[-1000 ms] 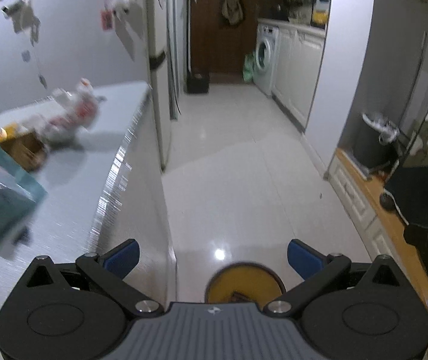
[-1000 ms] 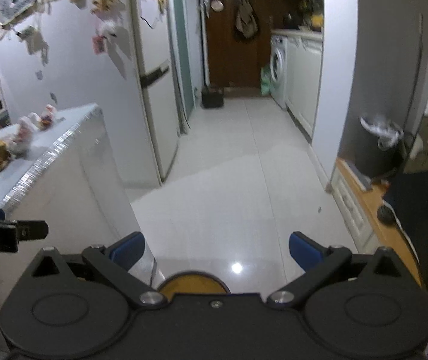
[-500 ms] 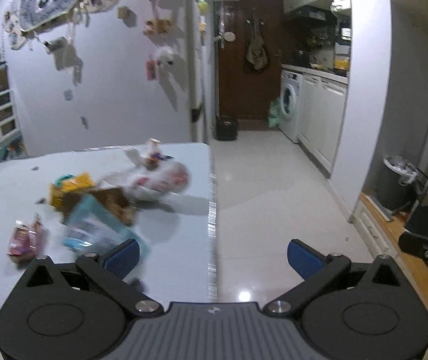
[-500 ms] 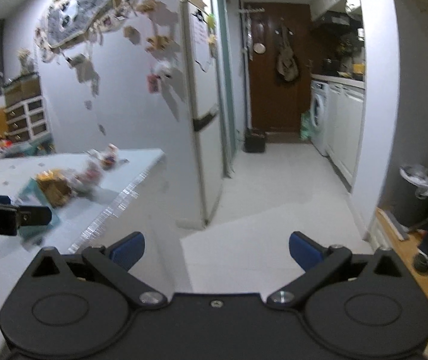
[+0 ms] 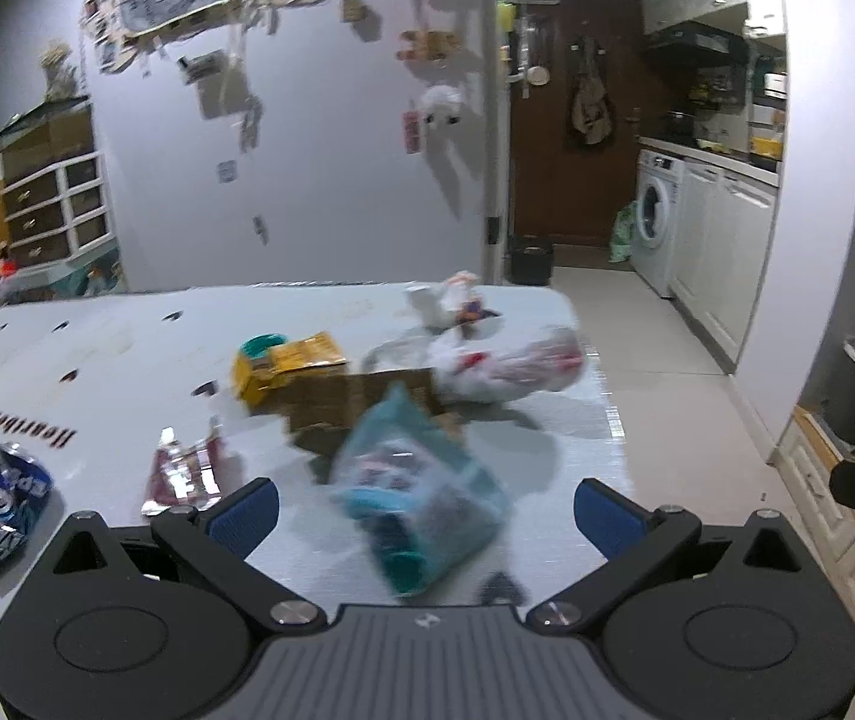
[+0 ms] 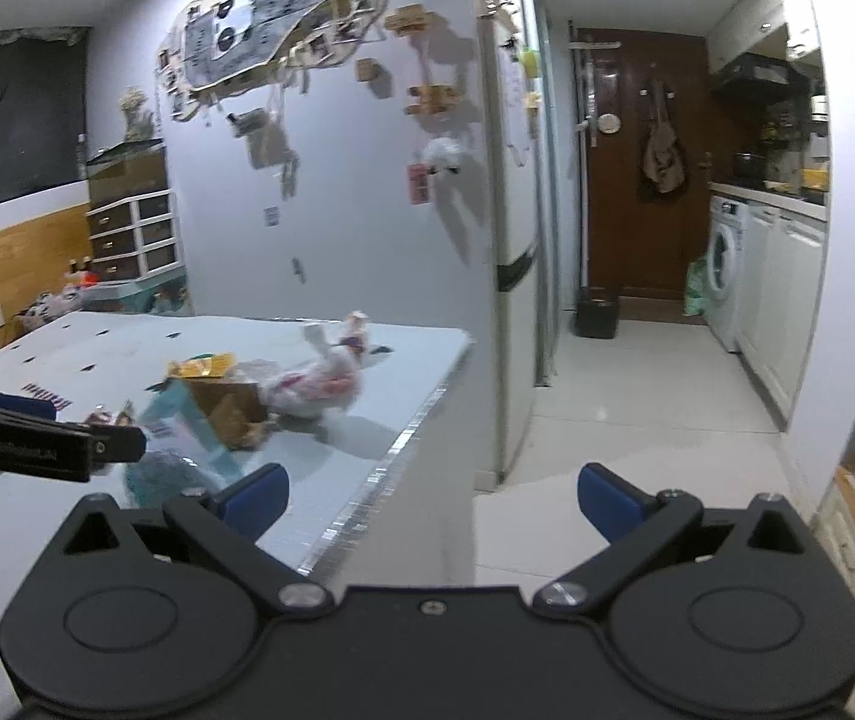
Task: Collect trash
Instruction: 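Grasp the teal snack bag with the right tool while the left tool grasps the red cigarette pack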
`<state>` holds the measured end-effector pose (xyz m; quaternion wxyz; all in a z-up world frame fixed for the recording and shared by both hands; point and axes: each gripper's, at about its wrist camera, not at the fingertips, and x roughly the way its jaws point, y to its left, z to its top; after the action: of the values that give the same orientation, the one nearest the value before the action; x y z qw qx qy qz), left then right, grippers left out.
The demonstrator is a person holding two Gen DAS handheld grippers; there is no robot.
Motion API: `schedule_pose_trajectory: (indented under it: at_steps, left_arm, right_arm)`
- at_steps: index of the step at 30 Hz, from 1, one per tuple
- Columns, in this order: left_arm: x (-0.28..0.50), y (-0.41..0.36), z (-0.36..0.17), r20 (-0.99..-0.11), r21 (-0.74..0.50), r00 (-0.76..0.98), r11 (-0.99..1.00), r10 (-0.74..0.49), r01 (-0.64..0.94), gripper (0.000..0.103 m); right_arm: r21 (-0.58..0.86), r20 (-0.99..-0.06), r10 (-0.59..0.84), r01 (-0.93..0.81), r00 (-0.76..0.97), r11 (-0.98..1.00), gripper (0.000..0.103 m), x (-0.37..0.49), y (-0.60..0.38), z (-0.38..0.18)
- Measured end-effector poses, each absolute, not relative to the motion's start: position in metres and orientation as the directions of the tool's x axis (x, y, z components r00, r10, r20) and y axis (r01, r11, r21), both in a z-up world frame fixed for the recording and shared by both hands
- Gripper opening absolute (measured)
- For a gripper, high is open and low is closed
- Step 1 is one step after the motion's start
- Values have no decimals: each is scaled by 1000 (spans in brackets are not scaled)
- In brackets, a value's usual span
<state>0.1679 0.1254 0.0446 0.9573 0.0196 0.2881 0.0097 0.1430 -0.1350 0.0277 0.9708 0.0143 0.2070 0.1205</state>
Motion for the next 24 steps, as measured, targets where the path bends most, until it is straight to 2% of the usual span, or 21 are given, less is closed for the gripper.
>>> schedule_pose_trajectory:
  at_steps: [11, 24]
  left_arm:
    - [190, 209, 29, -579, -5, 810, 993, 96, -121, 103]
    - [217, 259, 8, -627, -25, 769, 984, 123, -178, 103]
  right_arm:
    - [95, -427, 342, -335, 837, 938, 103, 176, -56, 14]
    - [94, -468, 442, -454, 766, 886, 103, 196, 14, -10]
